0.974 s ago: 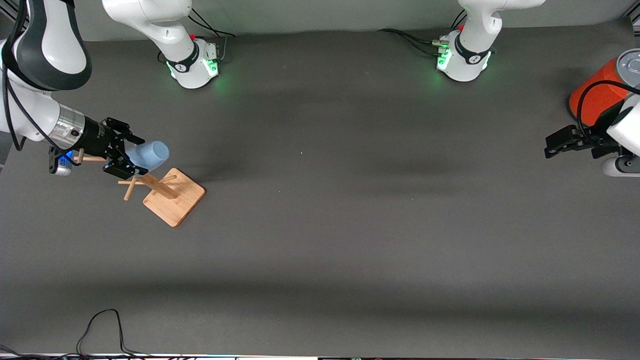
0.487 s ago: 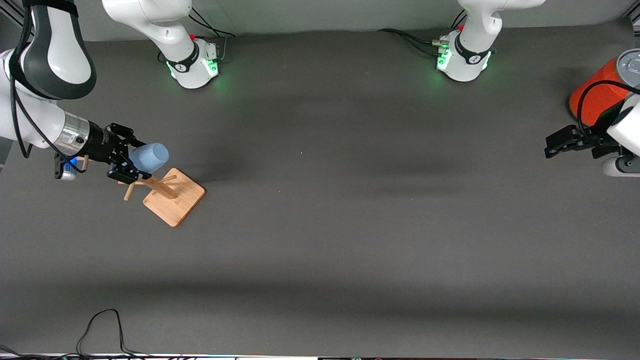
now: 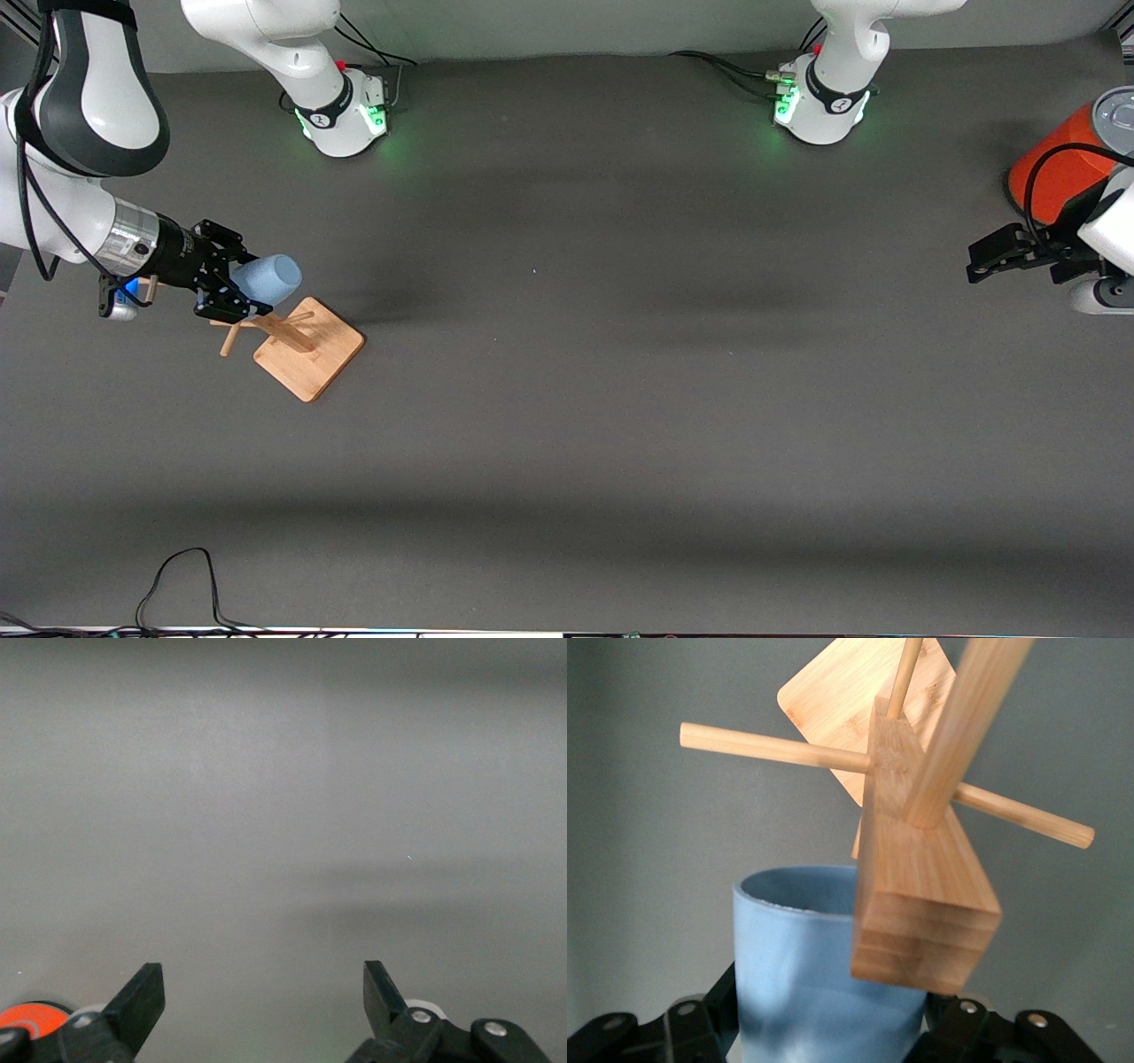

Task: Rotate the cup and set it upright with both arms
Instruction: 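Close the right gripper on the blue cup and slide it off the peg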

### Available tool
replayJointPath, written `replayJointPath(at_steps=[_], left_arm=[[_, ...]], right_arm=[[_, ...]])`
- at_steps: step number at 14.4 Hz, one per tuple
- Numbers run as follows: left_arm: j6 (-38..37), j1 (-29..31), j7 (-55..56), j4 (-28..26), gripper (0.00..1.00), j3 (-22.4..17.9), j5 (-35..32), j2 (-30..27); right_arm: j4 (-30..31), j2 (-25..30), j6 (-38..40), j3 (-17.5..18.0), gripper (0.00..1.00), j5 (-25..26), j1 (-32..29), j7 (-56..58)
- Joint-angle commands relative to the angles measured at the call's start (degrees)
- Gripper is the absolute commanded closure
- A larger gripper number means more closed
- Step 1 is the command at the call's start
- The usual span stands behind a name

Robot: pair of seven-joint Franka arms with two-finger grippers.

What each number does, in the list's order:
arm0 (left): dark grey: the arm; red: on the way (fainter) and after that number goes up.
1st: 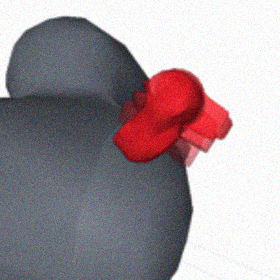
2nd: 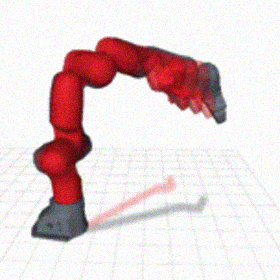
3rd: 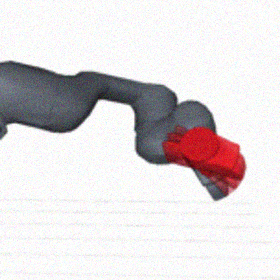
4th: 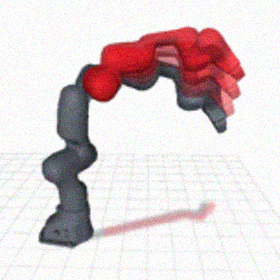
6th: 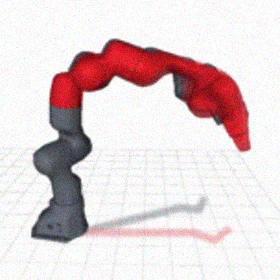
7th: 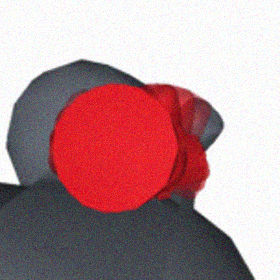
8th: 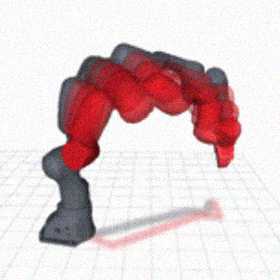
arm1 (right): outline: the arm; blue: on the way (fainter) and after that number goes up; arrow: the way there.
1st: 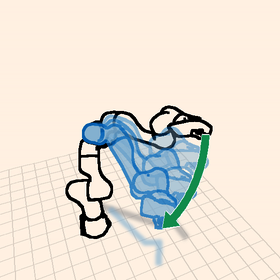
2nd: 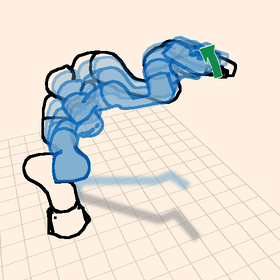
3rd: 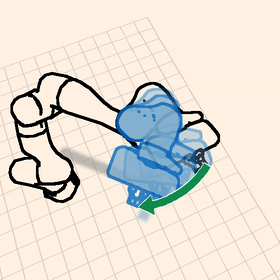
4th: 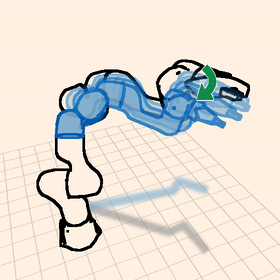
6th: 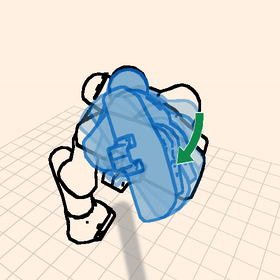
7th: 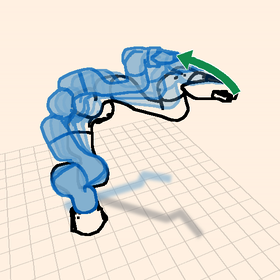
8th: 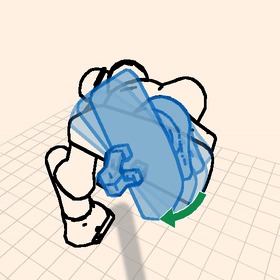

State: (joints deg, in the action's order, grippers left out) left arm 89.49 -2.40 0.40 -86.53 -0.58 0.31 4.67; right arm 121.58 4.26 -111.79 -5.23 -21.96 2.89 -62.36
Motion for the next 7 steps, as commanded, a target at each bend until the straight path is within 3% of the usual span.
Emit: replayJointPath(at_steps=[1,7], left_arm=[[0.0,0.1,-0.9,1.1,0.00,0.0,-0.8,0.5],[0.3,0.1,-0.8,1.0,0.00,0.1,-1.3,0.4]], right_arm=[[-0.5,0.1,0.0,0.2,0.26,-1.6,-0.1,-0.7],[-2.3,0.7,3.9,0.2,0.26,-3.2,-0.1,-1.2]])
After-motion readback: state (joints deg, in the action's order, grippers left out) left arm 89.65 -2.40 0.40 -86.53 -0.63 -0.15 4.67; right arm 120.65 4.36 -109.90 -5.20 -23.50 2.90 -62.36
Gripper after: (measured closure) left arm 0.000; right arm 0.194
